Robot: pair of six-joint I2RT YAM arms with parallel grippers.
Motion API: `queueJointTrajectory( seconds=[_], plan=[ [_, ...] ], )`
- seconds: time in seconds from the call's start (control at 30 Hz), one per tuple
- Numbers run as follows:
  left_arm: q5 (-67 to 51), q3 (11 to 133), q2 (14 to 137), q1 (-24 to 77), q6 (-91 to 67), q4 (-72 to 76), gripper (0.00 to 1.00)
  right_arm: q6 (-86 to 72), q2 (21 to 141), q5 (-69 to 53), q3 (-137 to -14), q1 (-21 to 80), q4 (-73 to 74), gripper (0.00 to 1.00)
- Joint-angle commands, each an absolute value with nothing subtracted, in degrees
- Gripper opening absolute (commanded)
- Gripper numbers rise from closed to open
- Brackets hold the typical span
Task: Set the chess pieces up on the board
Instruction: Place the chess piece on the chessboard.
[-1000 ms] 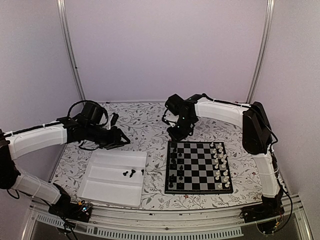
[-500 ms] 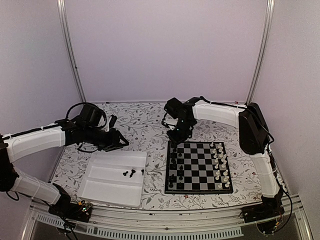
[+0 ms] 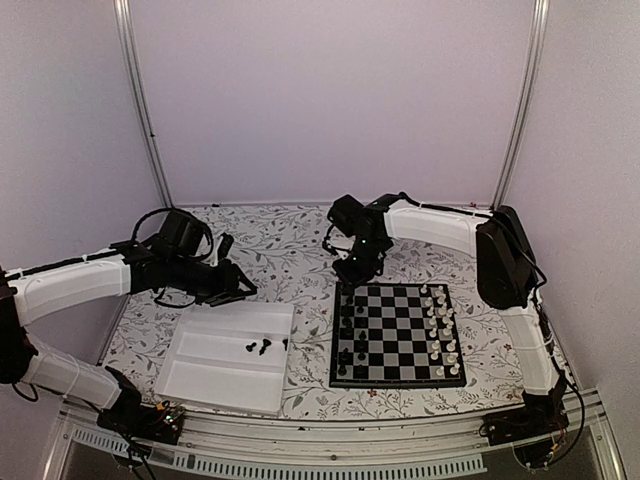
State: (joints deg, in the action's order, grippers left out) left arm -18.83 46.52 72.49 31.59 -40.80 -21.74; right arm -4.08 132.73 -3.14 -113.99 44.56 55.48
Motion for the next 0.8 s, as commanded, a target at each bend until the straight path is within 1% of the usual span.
queueJointTrajectory(
  seconds=[0.0,0.5,0.6,0.7,0.77],
  plan=[
    [-19.26,45.72,72.11,30.97,-41.34,-20.88,0.38,-4.78,134.60,-1.66,-115.55,44.12,56.63,0.10],
    [-19.82,44.82,72.77,31.01,-41.49,-19.38,0.38,-5.45,135.35,-1.78,-116.44,43.51,58.08,0.10],
    [-19.81,44.98,73.19,30.96,-41.48,-19.23,0.38,-5.29,135.58,-2.34,-116.92,43.51,58.32,0.14],
    [-19.86,45.02,73.30,31.02,-41.48,-19.11,0.38,-5.23,135.62,-2.63,-117.33,43.50,58.40,0.21],
    [-20.07,44.96,73.43,30.94,-41.55,-19.11,0.38,-5.20,135.47,-2.55,-117.40,43.52,58.27,0.23]
  ],
)
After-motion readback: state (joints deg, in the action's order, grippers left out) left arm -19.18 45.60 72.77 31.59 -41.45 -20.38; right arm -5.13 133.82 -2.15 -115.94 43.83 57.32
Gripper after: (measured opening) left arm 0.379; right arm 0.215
